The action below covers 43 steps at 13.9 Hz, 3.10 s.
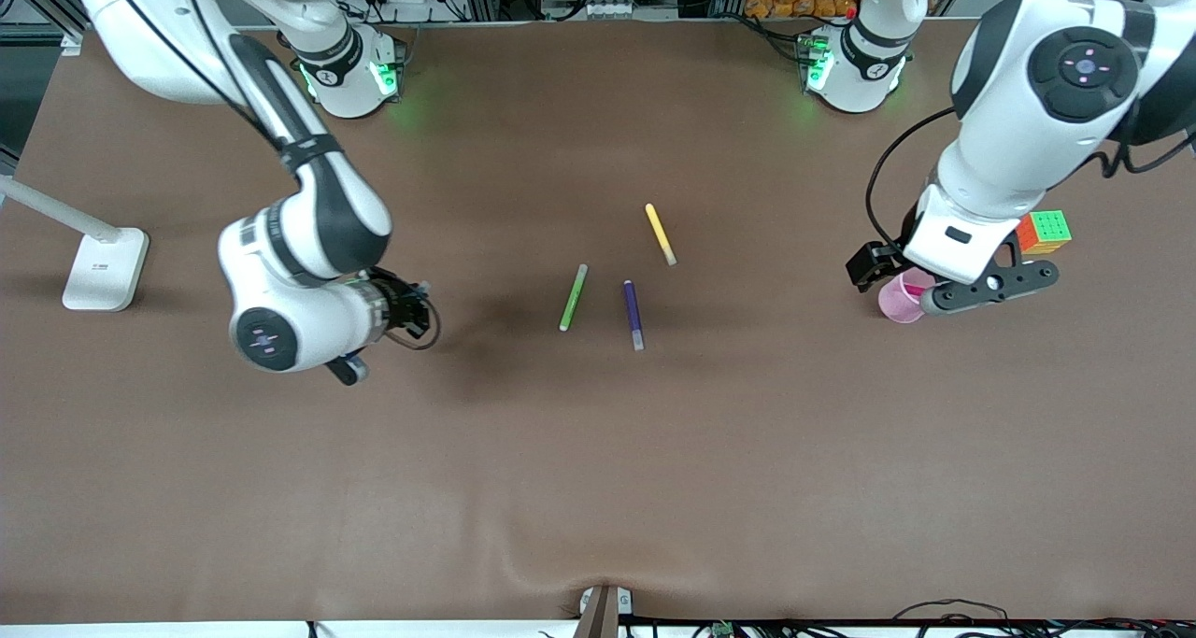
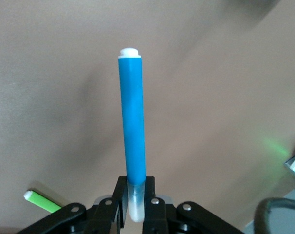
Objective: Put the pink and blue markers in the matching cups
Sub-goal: 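Lift the blue marker with the right gripper while the left gripper withdraws, then carry the blue marker over the light blue cup with the right gripper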
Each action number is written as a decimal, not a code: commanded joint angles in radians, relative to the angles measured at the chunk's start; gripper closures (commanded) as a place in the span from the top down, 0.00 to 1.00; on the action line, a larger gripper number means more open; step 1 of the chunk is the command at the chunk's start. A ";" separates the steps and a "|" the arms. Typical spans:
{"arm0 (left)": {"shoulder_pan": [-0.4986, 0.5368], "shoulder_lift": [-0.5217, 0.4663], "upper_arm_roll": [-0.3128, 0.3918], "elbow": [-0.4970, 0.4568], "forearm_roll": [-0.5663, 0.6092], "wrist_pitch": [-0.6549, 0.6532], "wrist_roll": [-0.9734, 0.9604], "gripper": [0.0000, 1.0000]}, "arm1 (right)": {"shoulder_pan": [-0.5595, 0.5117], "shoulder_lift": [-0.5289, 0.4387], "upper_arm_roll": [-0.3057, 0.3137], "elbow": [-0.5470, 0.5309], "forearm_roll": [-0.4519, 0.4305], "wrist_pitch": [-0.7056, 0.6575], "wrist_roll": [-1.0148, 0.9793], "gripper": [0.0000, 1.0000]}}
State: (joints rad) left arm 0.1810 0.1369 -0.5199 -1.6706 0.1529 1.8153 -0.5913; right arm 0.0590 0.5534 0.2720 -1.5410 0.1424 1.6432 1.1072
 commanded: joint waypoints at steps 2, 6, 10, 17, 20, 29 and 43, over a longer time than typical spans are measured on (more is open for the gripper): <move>0.023 0.018 -0.006 0.101 -0.021 -0.103 0.082 1.00 | 0.005 -0.021 -0.036 -0.004 0.037 -0.040 -0.061 0.00; 0.031 0.015 -0.002 0.198 -0.033 -0.224 0.175 1.00 | 0.007 -0.029 -0.129 0.021 0.116 -0.115 -0.194 0.00; 0.099 -0.011 -0.011 0.224 -0.038 -0.286 0.253 1.00 | 0.010 -0.030 -0.223 0.055 0.194 -0.203 -0.297 0.00; -0.115 -0.150 0.320 0.166 -0.145 -0.379 0.416 1.00 | 0.012 -0.047 -0.350 0.064 0.216 -0.347 -0.399 0.00; -0.285 -0.247 0.513 0.057 -0.148 -0.373 0.442 1.00 | 0.012 -0.046 -0.390 0.053 0.235 -0.387 -0.409 0.00; -0.341 -0.292 0.564 0.015 -0.138 -0.352 0.442 1.00 | 0.005 0.000 -0.553 -0.040 0.238 -0.389 -0.747 0.00; -0.331 -0.257 0.557 0.017 -0.108 -0.317 0.441 1.00 | 0.001 0.048 -0.580 -0.082 0.238 -0.272 -0.854 0.95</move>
State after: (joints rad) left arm -0.1520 -0.1179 0.0372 -1.6515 0.0277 1.4874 -0.1573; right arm 0.0616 0.5969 -0.3013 -1.6214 0.3590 1.3625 0.2838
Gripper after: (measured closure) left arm 0.000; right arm 0.749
